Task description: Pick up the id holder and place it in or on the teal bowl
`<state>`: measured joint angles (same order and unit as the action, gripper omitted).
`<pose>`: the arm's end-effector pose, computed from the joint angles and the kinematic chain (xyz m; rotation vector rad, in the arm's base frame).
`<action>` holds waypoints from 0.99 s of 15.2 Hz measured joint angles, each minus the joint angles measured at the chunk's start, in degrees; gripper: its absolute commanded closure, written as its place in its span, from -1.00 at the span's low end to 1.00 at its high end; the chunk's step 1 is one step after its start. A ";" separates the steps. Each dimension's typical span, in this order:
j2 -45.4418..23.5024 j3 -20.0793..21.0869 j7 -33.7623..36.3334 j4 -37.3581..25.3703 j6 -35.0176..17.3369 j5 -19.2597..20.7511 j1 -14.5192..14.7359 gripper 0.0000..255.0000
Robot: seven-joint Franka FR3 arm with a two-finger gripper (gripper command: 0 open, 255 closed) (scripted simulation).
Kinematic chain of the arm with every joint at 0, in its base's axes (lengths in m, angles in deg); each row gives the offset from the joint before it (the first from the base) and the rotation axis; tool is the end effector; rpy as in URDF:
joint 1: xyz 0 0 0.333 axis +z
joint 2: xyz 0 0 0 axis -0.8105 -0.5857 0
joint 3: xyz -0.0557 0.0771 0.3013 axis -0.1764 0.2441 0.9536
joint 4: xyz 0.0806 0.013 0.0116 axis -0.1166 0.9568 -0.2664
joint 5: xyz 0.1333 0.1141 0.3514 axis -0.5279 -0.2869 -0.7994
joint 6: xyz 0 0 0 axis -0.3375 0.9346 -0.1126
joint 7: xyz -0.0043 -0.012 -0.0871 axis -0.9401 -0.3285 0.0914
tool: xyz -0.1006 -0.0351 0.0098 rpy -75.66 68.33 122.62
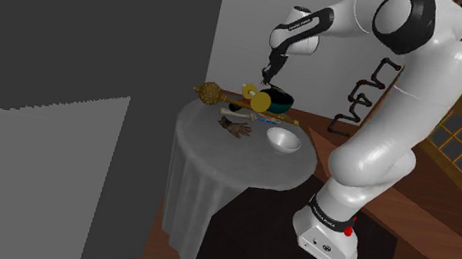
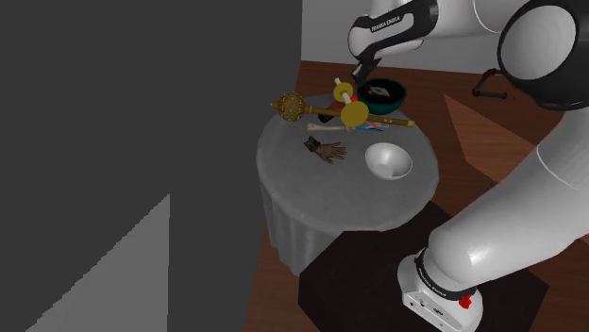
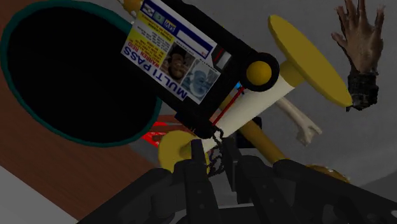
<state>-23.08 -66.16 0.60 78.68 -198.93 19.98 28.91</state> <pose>0.5075 -0.2825 0.3936 2.9632 0.0240 0.2657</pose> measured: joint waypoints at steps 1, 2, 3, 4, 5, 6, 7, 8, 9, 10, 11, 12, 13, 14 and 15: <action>-1.59 -0.43 -1.55 -1.70 0.01 -0.64 -0.71 1.00; -2.71 -0.77 -2.96 -3.43 0.61 -1.23 -1.36 1.00; -4.00 -1.03 -4.14 -5.40 1.24 -1.77 -1.93 1.00; -5.46 -1.32 -5.60 -7.71 2.06 -2.43 -2.68 1.00; -6.58 -1.56 -6.75 -9.02 2.22 -2.93 -3.31 1.00; -7.80 -1.75 -7.89 -11.27 3.23 -3.45 -3.95 1.00; -9.49 -1.97 -9.34 -13.76 3.98 -4.16 -4.82 1.00; -11.44 -2.14 -10.70 -16.26 4.51 -4.81 -5.67 1.00; -12.97 -2.25 -11.75 -18.49 5.23 -5.31 -6.38 1.00; -14.94 -2.32 -12.77 -21.71 6.48 -5.84 -7.11 1.00; -16.31 -2.39 -13.76 -23.67 7.07 -6.30 -7.84 1.00; -16.90 -2.44 -14.34 -24.23 7.05 -6.54 -8.26 1.00; -17.53 -2.44 -14.64 -24.50 6.69 -6.69 -8.48 1.00; -18.08 -2.40 -14.69 -24.74 6.39 -6.77 -8.53 1.00; -18.38 -2.37 -14.74 -24.41 5.76 -6.82 -8.55 1.00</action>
<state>-41.46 -68.53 -14.15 54.27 -193.17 13.15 20.35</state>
